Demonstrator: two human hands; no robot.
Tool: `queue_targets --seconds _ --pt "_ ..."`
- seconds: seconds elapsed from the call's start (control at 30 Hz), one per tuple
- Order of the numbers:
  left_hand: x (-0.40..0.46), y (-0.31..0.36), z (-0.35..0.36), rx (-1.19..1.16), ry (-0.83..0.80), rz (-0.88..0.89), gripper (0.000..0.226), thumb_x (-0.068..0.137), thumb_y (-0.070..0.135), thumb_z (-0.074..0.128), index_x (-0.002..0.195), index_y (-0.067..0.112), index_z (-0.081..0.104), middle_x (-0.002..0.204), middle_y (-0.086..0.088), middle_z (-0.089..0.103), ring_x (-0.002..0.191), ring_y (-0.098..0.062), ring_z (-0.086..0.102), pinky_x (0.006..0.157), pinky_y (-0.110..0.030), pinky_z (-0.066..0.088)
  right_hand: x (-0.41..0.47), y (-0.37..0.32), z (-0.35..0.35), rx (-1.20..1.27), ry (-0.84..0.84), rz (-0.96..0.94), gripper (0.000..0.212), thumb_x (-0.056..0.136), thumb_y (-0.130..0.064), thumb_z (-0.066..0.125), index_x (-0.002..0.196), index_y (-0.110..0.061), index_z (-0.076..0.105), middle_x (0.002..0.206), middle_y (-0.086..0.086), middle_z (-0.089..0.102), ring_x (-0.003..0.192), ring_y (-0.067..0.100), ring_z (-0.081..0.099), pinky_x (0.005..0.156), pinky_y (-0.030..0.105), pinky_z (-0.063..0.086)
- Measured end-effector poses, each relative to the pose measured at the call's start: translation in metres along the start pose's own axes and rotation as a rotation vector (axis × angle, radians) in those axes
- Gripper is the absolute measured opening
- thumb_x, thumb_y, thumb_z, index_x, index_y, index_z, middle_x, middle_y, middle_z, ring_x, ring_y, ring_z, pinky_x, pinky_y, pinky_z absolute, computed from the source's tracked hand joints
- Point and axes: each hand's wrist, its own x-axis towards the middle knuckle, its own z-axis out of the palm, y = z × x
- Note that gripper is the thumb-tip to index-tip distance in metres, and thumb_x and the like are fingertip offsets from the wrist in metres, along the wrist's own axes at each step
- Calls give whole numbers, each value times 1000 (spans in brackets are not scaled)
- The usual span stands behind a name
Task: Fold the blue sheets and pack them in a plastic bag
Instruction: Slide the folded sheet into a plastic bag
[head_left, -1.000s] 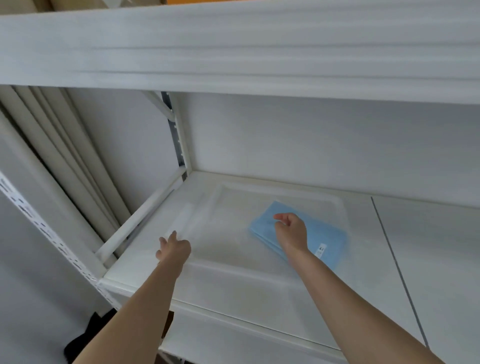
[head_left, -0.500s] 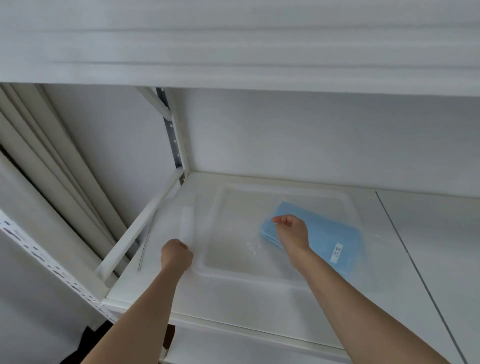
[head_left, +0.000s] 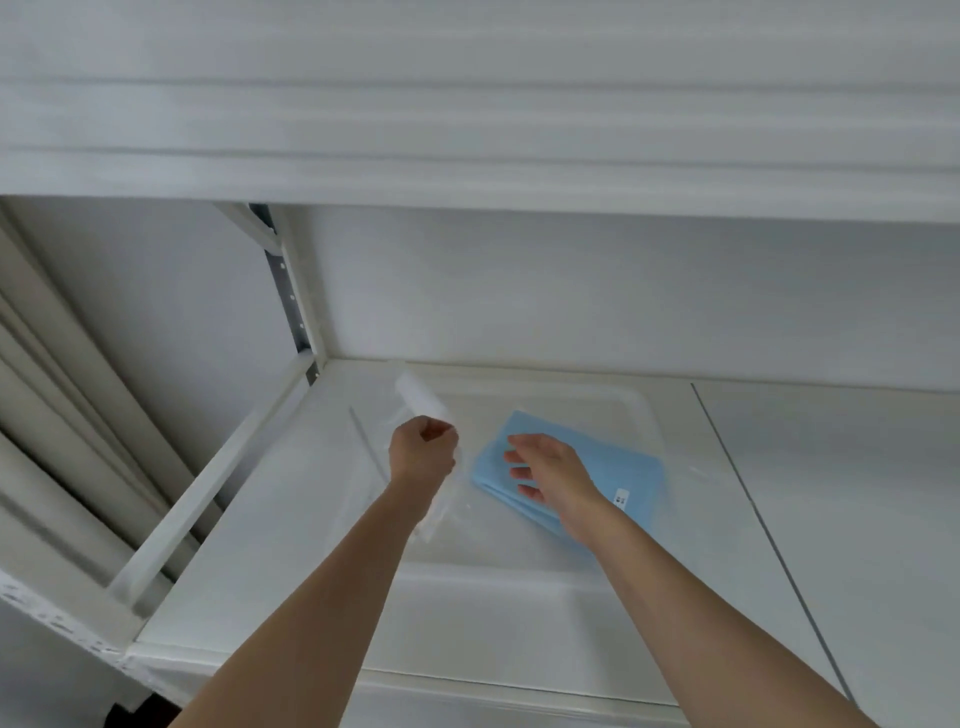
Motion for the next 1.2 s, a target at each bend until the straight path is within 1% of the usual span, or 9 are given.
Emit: queue_targets --seconds 0.13,0.3,0.47,0.57,0.7,0.83,1.0,1.1,1.2 --pt "-17 18 38 -35 -170 -38 4 85 4 62 81 4 64 66 -6 59 53 -16 53 56 -22 49 -8 -4 -33 5 -130 48 37 94 -49 51 116 -21 59 112 -2 66 100 15 64 88 31 52" --pt "-43 35 90 32 -403 -59 2 85 10 67 84 11 65 75 -4 64 62 -13 57 64 -19 50 -17 -5 -94 23 -88 50 41 92 -51 51 114 -17 60 109 2 68 94 16 66 79 26 52" --pt "-70 47 140 105 -692 -53 15 85 7 62 99 10 67 90 -6 69 84 -14 65 79 -24 46 -30 -3 -154 -18 -66 54 34 89 -26 66 120 -16 57 102 7 72 76 14 69 63 22 44" --pt "-83 54 174 129 -659 -94 20 84 7 65 104 6 67 89 -7 71 80 -15 66 75 -23 49 -34 1 -192 14 -8 49 37 85 -1 65 119 -14 57 87 9 70 63 15 65 58 23 41" --pt "-87 52 218 87 -374 -173 10 87 -1 55 87 6 63 82 -11 59 58 -16 55 56 -19 46 -36 14 -250 133 244 48 36 85 11 54 114 -10 58 79 8 66 62 20 60 54 25 39" --pt "-94 37 253 119 -308 -245 16 85 -3 54 72 6 52 72 -9 46 55 -18 46 54 -23 38 -38 36 -307 69 461 93 41 79 6 52 113 -16 60 99 13 65 64 22 56 50 24 39" --pt "-113 24 291 47 -403 -341 18 84 -7 58 75 7 51 91 -13 52 90 -26 54 57 -26 54 -47 55 -339 -480 641 165 38 84 -5 45 111 -29 58 116 5 50 114 26 43 83 29 40" --pt "-121 22 304 -12 -479 -421 14 87 -5 56 78 5 53 87 -13 55 80 -26 60 56 -26 53 -47 62 -339 -335 531 -39 27 86 -4 50 99 -19 67 105 0 61 108 20 55 81 23 40" --pt "-121 18 313 -40 -505 -477 8 88 -2 57 82 4 54 89 -14 54 79 -26 57 50 -25 51 -51 64 -330 -298 317 -21 20 87 -6 55 91 -18 70 93 -6 66 94 13 62 70 18 44"
